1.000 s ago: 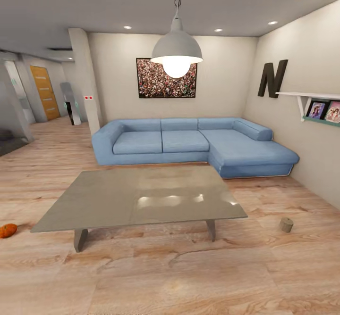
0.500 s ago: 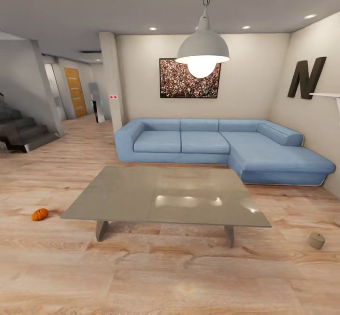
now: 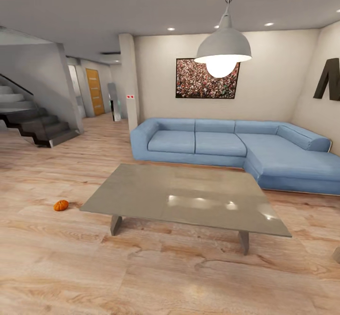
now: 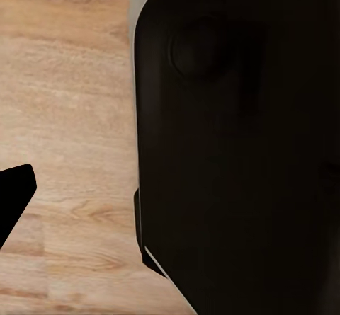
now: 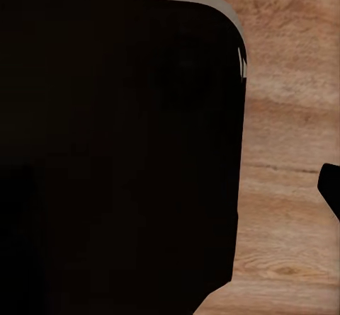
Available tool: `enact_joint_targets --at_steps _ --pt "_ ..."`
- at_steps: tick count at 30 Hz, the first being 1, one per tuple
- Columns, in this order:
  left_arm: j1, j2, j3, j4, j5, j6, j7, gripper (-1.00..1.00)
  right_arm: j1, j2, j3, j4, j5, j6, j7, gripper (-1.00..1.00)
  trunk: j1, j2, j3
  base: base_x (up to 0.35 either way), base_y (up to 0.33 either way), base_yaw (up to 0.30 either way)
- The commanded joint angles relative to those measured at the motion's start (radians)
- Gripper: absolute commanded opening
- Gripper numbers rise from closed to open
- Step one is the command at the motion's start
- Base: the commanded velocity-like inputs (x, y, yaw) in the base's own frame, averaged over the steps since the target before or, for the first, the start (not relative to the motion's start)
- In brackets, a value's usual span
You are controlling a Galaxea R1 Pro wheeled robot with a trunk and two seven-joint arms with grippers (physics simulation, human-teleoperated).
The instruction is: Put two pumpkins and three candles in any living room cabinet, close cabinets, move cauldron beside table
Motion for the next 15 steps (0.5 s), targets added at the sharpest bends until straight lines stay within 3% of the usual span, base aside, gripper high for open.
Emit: enact_joint_targets --at_steps 1,15 --pt "0.001 0.000 0.000 -0.002 0.000 0.000 0.000 1.00 -0.001 0.000 0.000 0.001 0.000 -0.003 0.000 1.00 0.000 0.000 -0.001 0.000 0.000 0.020" --pt "0.001 0.004 0.000 -0.002 0.000 0.000 0.000 1.00 -0.001 -0.001 -0.001 0.001 0.001 -0.003 0.000 1.00 0.000 0.000 -0.001 0.000 0.000 0.003"
